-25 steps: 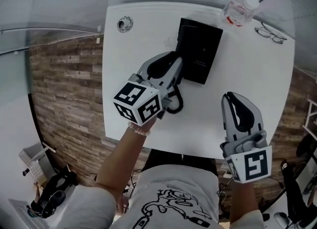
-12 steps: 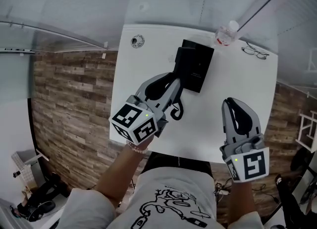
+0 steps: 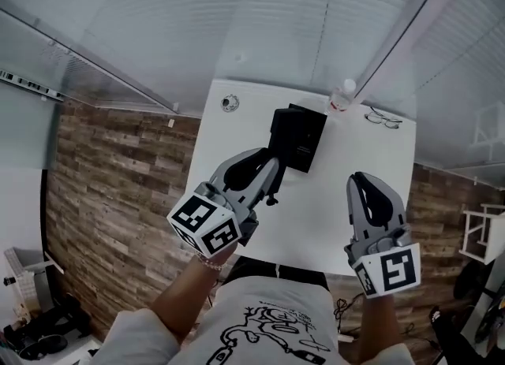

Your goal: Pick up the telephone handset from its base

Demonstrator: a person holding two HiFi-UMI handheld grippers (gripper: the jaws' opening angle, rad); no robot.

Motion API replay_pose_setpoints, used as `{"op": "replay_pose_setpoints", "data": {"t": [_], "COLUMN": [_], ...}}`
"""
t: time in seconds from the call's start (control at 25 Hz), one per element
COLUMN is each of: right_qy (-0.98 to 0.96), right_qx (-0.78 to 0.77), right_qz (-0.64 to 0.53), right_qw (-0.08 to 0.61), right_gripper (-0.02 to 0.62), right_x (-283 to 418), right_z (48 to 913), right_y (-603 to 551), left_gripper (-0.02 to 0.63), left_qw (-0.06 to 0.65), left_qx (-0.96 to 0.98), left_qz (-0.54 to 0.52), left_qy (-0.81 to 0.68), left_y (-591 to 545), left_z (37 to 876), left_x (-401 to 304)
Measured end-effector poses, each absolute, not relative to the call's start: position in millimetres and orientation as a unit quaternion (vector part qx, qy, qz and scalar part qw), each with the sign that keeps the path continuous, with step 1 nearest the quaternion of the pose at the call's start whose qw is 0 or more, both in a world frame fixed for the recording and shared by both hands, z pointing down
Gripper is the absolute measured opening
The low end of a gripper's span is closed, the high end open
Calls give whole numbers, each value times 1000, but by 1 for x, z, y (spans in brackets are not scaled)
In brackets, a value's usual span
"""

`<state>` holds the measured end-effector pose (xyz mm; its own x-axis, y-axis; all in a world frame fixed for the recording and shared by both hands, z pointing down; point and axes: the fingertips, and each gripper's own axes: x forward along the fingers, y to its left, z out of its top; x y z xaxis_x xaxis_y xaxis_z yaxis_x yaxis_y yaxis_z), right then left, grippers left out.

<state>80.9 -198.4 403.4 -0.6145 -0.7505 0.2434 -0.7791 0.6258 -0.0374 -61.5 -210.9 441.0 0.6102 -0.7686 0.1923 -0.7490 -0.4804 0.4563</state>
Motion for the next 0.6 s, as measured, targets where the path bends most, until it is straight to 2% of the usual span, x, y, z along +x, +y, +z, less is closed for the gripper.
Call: {"op": "replay_pose_setpoints", "data": {"t": [0.6], "right_qy": [-901], "right_qx": [425], "right_qz": [34], "right_qw": [76], "right_gripper": [23], "right_x": [68], "right_z": [307], "right_y": [-153], "left_gripper": [66], "left_qw": [204], "left_qx": [877], "left_qz": [-75], "left_qy": [-429], "left_y": [-162], "left_z": [324], "left_x": [-61]}}
